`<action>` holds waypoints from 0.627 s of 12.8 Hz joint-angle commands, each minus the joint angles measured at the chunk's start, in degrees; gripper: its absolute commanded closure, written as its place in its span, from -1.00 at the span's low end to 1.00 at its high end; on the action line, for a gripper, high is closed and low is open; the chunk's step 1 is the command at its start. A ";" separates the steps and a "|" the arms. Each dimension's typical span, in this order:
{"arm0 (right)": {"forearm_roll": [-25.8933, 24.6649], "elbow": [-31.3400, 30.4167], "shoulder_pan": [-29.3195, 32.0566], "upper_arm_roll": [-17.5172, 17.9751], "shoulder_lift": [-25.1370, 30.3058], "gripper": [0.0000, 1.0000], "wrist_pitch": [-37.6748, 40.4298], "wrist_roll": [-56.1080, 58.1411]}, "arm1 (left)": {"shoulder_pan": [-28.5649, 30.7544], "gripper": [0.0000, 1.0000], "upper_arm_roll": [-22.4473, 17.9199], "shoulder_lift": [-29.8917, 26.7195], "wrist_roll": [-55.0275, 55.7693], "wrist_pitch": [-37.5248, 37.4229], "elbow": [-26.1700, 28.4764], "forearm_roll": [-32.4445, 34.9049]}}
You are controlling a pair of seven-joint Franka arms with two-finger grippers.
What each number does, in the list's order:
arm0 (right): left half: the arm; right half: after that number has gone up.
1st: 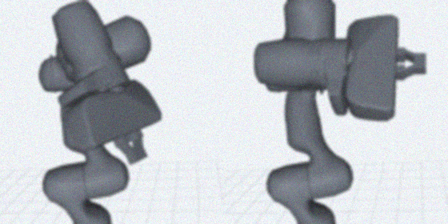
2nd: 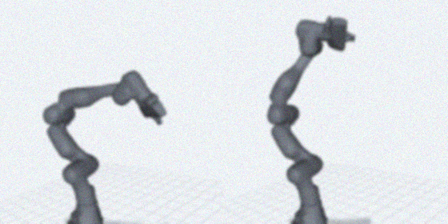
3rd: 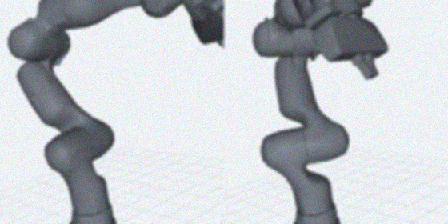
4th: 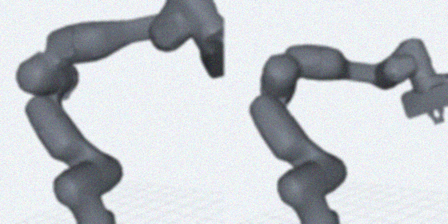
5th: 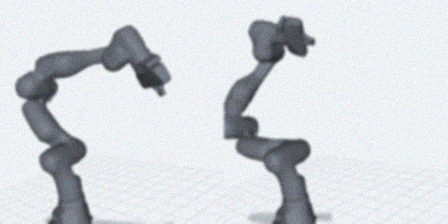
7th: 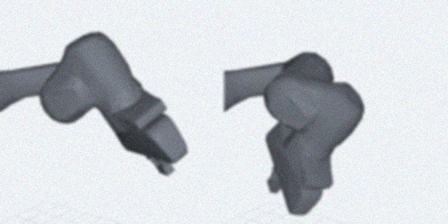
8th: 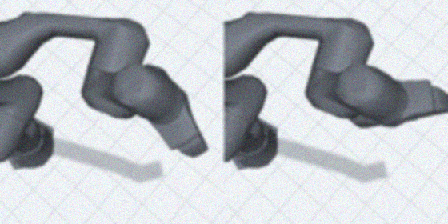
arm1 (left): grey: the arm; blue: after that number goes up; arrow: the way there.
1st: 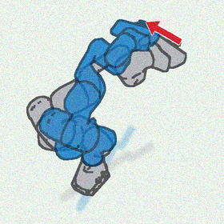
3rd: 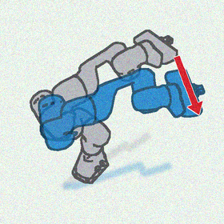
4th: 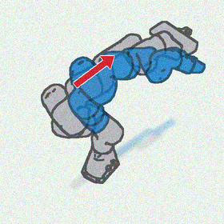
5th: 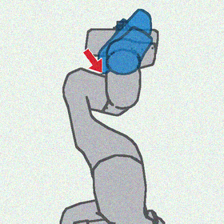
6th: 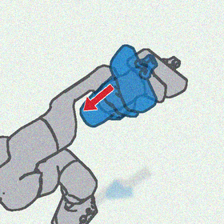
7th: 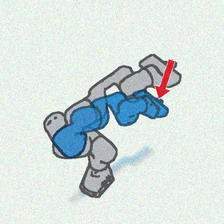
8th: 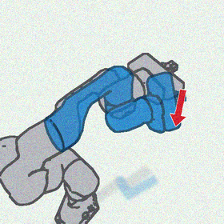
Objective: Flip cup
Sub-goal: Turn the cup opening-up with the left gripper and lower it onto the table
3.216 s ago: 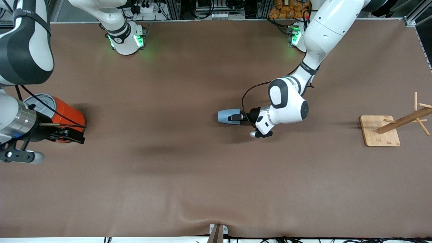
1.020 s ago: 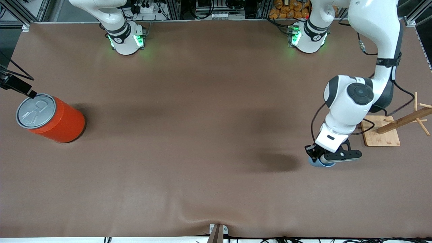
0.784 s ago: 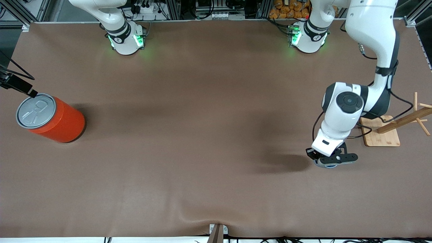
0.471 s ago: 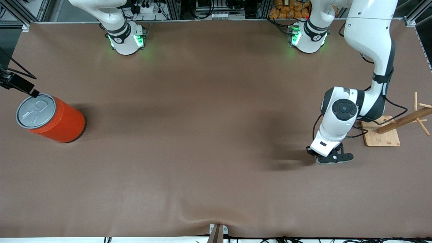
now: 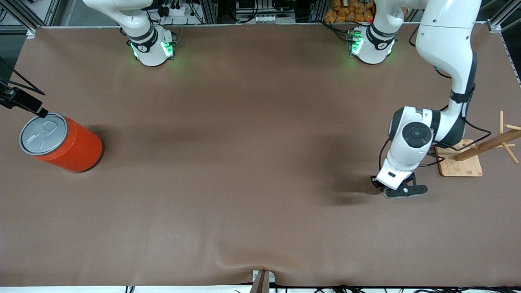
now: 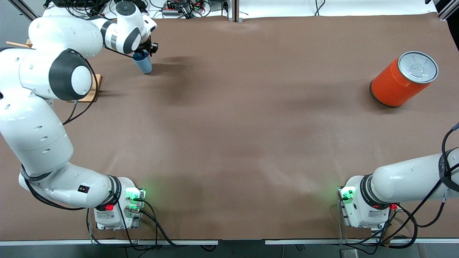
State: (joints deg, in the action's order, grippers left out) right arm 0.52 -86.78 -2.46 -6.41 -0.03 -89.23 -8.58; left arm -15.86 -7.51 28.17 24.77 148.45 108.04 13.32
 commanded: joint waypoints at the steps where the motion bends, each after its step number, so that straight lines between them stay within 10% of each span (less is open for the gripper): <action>1: 0.19 1.35 0.17 -0.09 -0.76 -1.00 -0.24 7.34 | -0.31 -1.00 0.48 -4.60 0.10 -6.03 -2.90 1.44; 8: 0.27 1.27 -0.53 0.00 -0.76 -1.00 -0.15 6.74 | 0.39 -1.00 2.68 -10.57 -18.93 -42.07 -18.04 0.91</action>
State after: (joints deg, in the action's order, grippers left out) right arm 0.52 -86.72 -3.04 -6.35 -0.18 -89.63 -2.61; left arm -16.31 -4.77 20.87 11.94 112.15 90.88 13.38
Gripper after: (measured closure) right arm 0.000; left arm 0.000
